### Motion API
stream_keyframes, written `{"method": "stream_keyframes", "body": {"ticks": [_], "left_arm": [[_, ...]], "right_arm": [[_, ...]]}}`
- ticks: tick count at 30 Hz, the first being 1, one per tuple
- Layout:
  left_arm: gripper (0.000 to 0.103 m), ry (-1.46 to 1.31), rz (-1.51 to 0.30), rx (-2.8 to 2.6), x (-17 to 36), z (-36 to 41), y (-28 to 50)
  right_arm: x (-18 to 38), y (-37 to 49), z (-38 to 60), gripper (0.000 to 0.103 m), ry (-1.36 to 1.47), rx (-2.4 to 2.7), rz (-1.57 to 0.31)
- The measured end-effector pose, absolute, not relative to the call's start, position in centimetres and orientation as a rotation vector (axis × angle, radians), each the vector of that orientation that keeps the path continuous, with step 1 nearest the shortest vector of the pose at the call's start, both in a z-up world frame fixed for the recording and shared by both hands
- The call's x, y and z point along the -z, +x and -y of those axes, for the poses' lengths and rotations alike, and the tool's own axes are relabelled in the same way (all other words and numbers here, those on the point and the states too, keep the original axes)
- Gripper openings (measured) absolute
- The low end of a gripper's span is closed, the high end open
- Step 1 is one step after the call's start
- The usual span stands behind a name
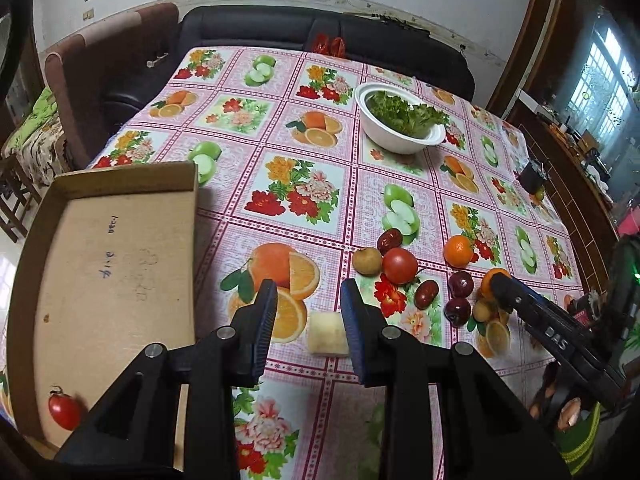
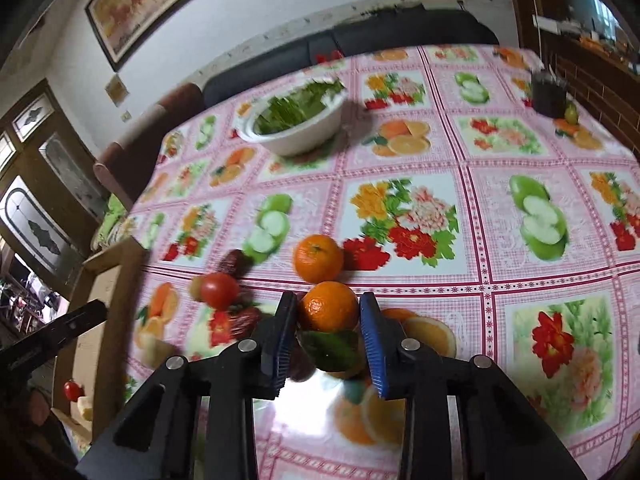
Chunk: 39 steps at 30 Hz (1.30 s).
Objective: Organize fruits
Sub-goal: 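Grasp the pale yellow round piece with the left tool while the right tool grasps a leafy mandarin, then carry the pale piece with the left tool while the right tool carries the mandarin over the box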
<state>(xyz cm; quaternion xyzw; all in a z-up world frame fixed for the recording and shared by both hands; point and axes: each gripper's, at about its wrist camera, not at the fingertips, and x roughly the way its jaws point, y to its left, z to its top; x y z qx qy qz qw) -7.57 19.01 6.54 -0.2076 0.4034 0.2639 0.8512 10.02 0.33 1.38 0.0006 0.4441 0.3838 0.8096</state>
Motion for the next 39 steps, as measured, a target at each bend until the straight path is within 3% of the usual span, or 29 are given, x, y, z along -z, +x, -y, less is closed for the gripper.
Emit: {"method": "stream_keyframes", "body": {"ticks": [13, 17, 18, 39], "left_arm": [[0.031, -0.371, -0.963, -0.540, -2.4, -17.0, -5.7], [0.036, -0.365, -1.025, -0.536, 0.3, -16.6, -4.2], [0.028, -0.362, -1.023, -0.545, 0.6, -16.6, -4.2], [0.028, -0.350, -0.879, -0.683, -5.3, -17.9, -11.7]], "right_arm": [[-4.0, 5.5, 0.6, 0.033, 0.019, -0.910, -0.918], [-3.7, 4.8, 0.9, 0.033, 0.009, -0.921, -0.928], [-3.7, 4.7, 1.0, 0.033, 0.008, -0.920, -0.928], [-5.7, 1.2, -1.5, 0.033, -0.019, -1.017, -0.897]]}}
